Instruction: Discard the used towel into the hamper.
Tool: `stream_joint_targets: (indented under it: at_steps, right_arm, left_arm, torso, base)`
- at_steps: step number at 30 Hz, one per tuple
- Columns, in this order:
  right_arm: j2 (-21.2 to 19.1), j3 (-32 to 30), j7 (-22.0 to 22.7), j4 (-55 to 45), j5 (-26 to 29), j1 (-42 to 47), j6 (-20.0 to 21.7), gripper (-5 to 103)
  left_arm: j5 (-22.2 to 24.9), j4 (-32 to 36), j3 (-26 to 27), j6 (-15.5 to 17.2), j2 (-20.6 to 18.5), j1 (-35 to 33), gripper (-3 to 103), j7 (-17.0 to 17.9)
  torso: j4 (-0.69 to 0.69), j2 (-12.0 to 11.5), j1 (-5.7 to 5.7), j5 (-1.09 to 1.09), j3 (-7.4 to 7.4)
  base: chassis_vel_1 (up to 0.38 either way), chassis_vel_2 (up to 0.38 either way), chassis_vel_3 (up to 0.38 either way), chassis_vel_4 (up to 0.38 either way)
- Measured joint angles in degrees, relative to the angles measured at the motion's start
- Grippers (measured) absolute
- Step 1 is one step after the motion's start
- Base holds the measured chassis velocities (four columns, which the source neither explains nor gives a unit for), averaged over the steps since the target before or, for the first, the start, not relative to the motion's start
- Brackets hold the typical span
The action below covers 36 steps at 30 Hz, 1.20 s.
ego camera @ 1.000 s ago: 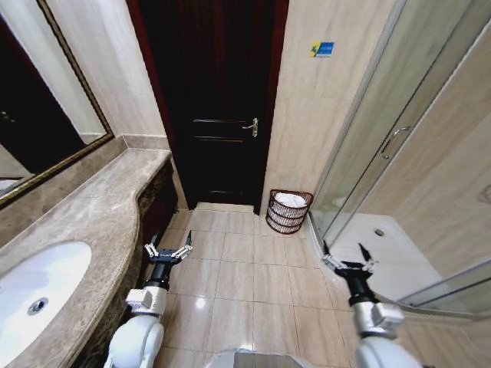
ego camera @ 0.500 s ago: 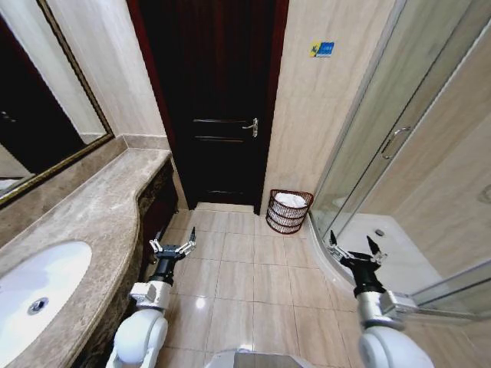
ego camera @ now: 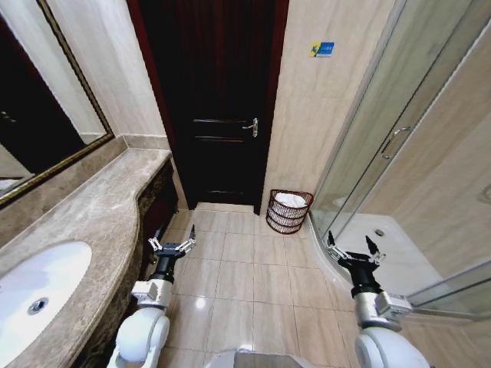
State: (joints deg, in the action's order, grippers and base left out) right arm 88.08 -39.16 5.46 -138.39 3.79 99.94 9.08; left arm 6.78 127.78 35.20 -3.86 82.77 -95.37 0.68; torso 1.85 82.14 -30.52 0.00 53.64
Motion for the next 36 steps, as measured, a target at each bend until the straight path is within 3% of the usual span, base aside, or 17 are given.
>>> stream_joint_targets:
  at_steps: [36]
  right_arm:
    - [-0.06,-0.03,0.0,0.05,0.06,0.02,-0.09,100]
  left_arm:
    - [-0.02,-0.02,0.02,-0.13,0.0,-0.05,100,-0.01]
  torso:
    - [0.0,0.0,0.0,0.0,0.0]
  base:
    - [0.0,0.0,0.0,0.0]
